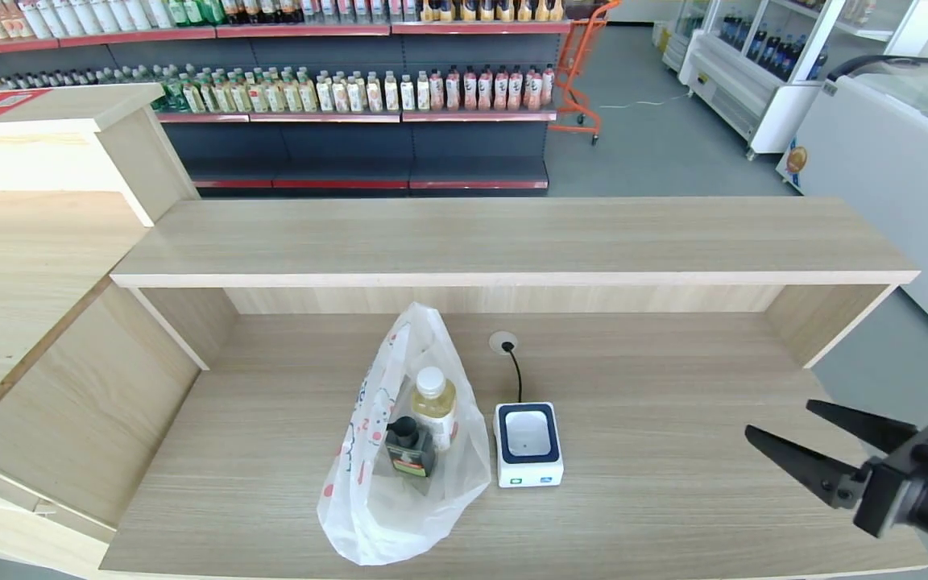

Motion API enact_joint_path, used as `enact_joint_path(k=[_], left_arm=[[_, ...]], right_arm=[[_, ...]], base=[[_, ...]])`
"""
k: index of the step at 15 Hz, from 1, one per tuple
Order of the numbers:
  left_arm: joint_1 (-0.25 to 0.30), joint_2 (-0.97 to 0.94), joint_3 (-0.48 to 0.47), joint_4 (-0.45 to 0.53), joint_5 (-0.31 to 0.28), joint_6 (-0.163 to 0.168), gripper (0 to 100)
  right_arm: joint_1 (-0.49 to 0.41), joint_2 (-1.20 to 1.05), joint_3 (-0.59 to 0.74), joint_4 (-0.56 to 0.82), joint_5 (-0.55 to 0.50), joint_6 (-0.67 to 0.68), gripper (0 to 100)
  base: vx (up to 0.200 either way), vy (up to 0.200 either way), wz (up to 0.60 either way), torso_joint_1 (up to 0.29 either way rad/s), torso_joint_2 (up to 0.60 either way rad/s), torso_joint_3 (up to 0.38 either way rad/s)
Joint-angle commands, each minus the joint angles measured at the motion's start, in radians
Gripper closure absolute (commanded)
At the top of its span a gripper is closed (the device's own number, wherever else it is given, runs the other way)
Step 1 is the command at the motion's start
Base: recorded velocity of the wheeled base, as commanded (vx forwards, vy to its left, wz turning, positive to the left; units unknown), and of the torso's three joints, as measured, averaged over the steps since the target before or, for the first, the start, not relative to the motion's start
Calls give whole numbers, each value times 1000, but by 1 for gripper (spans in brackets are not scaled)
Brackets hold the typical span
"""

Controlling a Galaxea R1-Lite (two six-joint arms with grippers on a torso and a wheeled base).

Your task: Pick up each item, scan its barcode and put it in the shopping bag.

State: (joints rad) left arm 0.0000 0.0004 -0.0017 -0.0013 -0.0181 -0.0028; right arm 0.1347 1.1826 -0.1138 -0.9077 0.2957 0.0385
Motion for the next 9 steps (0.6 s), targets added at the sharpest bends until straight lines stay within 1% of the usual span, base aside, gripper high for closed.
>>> enact_joint_path(k=[1, 2, 3, 4, 6, 7, 8, 9], left_arm=[[0, 0, 0, 0, 0, 0, 0], [0, 0, 0, 0, 0, 0, 0], [0, 0, 0, 0, 0, 0, 0], [0, 0, 0, 0, 0, 0, 0], [0, 0, 0, 0, 0, 0, 0], [0, 0, 0, 0, 0, 0, 0], [0, 0, 0, 0, 0, 0, 0], [0, 0, 0, 0, 0, 0, 0]], right_arm=[[-69, -578, 114, 406, -198, -40, 0], [-83, -695, 114, 524, -199, -48, 0], [-92, -735, 114, 572, -199, -48, 0], [-136, -876, 114, 688, -199, -43, 0], [-161, -1048, 114, 819, -205, -40, 0], [-165, -1126, 114, 834, -207, -19, 0], [-144, -1173, 114, 837, -204, -22, 0], [-139, -1181, 114, 848, -213, -52, 0]], base=[[0, 0, 0, 0, 0, 0], [0, 0, 0, 0, 0, 0], [0, 0, 0, 0, 0, 0], [0, 0, 0, 0, 0, 0], [0, 0, 0, 0, 0, 0], [0, 0, 0, 0, 0, 0], [0, 0, 0, 0, 0, 0], [0, 0, 0, 0, 0, 0]])
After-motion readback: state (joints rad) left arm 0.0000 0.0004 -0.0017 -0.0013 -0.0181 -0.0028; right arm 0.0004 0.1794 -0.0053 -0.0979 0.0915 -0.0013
